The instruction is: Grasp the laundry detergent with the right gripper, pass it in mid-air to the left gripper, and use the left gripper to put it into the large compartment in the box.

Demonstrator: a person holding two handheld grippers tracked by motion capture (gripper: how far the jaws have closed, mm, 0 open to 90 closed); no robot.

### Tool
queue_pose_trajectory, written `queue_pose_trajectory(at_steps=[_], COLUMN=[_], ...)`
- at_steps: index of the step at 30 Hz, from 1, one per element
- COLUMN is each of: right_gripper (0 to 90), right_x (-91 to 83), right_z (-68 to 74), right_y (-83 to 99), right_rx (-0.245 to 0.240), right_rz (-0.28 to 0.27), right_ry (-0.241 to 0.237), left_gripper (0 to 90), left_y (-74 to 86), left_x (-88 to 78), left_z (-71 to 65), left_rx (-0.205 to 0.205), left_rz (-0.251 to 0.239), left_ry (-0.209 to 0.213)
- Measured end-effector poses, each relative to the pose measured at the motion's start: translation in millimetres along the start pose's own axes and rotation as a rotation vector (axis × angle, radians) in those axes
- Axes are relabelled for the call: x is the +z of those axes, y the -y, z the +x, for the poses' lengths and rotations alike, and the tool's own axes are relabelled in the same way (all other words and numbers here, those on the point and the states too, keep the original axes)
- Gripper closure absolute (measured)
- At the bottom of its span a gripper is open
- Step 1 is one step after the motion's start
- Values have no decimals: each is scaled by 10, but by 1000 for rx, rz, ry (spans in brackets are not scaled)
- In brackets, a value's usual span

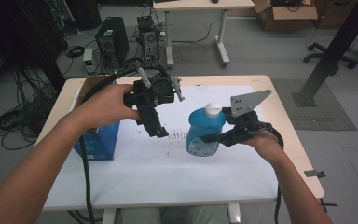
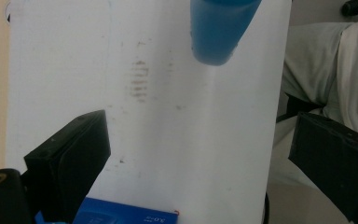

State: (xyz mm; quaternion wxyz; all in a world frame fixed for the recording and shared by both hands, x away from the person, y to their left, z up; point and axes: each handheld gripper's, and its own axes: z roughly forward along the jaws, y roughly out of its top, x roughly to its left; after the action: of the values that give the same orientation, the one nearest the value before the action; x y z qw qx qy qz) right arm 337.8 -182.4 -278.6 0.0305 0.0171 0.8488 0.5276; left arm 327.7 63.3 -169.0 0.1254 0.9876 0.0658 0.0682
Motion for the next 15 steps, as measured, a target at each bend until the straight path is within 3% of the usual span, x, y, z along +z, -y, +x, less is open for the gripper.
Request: queue_pose_trajectory(at_steps=[5,15], right_gripper=[443,444], right_x=[85,283], right_z=[7,4], right_y=[-33,-75], right_rx=[-10,-23], right_rz=[-6,4], right_ry=[-23,-64], left_gripper=[54,55], left_y=[-32,-81], left_x=[-42,-118], left_z=[-31,-69], left_rx=[10,25], left_rz=[-3,-6], left_ry=[23,24])
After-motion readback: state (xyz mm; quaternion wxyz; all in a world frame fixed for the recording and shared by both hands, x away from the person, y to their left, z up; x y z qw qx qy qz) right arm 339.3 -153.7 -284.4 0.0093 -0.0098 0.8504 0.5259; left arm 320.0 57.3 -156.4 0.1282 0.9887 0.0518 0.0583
